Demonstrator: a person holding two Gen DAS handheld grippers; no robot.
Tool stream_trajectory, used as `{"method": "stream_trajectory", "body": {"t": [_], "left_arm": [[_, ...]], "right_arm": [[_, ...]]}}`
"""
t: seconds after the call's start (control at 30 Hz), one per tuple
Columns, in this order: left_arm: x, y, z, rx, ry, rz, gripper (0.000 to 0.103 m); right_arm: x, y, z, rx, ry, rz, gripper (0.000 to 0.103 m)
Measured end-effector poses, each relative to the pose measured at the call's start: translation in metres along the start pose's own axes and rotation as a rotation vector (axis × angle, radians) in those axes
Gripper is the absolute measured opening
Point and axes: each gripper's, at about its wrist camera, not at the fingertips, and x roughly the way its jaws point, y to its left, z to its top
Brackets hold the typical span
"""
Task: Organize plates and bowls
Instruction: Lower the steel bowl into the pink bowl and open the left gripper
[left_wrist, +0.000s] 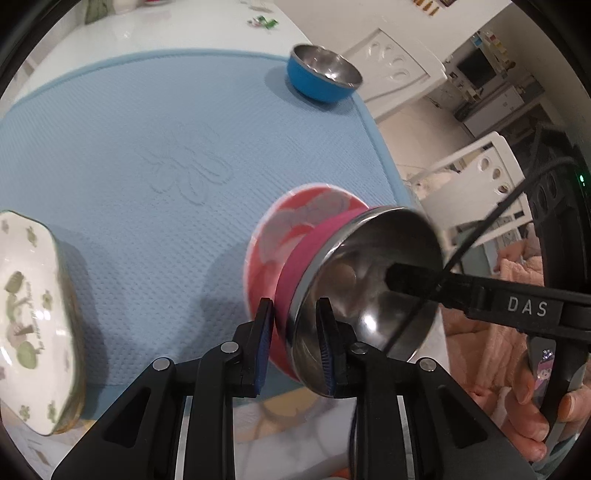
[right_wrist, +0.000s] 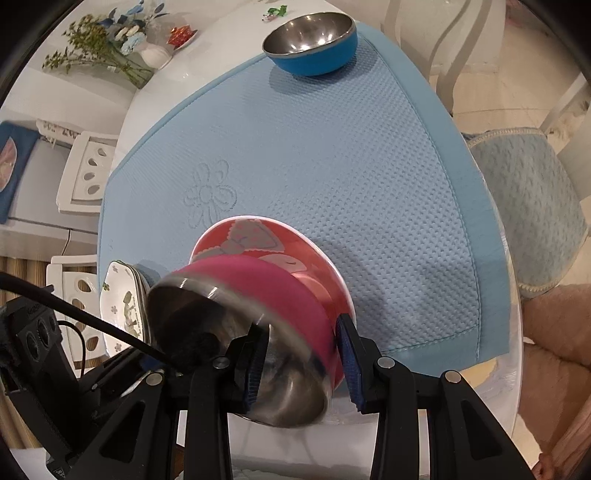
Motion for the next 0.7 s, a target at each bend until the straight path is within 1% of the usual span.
{"method": "stream_trajectory", "body": {"t": [0.07,0.1,0.13,0.23,0.3,0.43,0.53,0.57,0.6,0.67,0.7], "left_arm": [[-0.008,0.002,0.003,-0.002,-0.031,0.006,0.022],[-0.012,0.004,0.004,-0.008,-0.045,-0.005,0.022],[-0.015,0.005,0.006,-0.013,-0.052,-0.013,0.022],[-0.022,0.006,0.011,-0.015,-0.073,-0.017,0.022],[-0.024,0.004,0.013,-0.003,-0.082,-0.009,0.022],[-0.028,-0.003,0.022,0.037,-0.108,0.021,0.022],[-0.031,-0.008,0.031,0.064,-0.136,0.054,0.023],[-0.032,-0.008,0.035,0.067,-0.145,0.066,0.024],[-0.033,-0.008,0.039,0.066,-0.154,0.081,0.028],[-0.033,-0.007,0.047,0.058,-0.162,0.084,0.030],[-0.033,-0.005,0.053,0.051,-0.163,0.081,0.030]], "right_arm": [[-0.006,-0.002,0.002,0.002,-0.020,0.017,0.037],[-0.008,-0.001,0.002,0.007,-0.032,0.035,0.037],[-0.013,-0.002,0.003,0.013,-0.047,0.054,0.037],[-0.020,0.002,0.004,0.003,-0.081,0.068,0.037],[-0.023,0.006,0.005,-0.006,-0.097,0.071,0.037],[-0.027,0.011,0.006,-0.021,-0.120,0.109,0.037],[-0.033,0.012,0.008,-0.033,-0.164,0.122,0.037],[-0.034,0.013,0.009,-0.038,-0.172,0.124,0.037],[-0.036,0.013,0.010,-0.042,-0.184,0.130,0.037],[-0.040,0.012,0.015,-0.043,-0.201,0.139,0.038],[-0.043,0.010,0.018,-0.042,-0.212,0.145,0.040]]}}
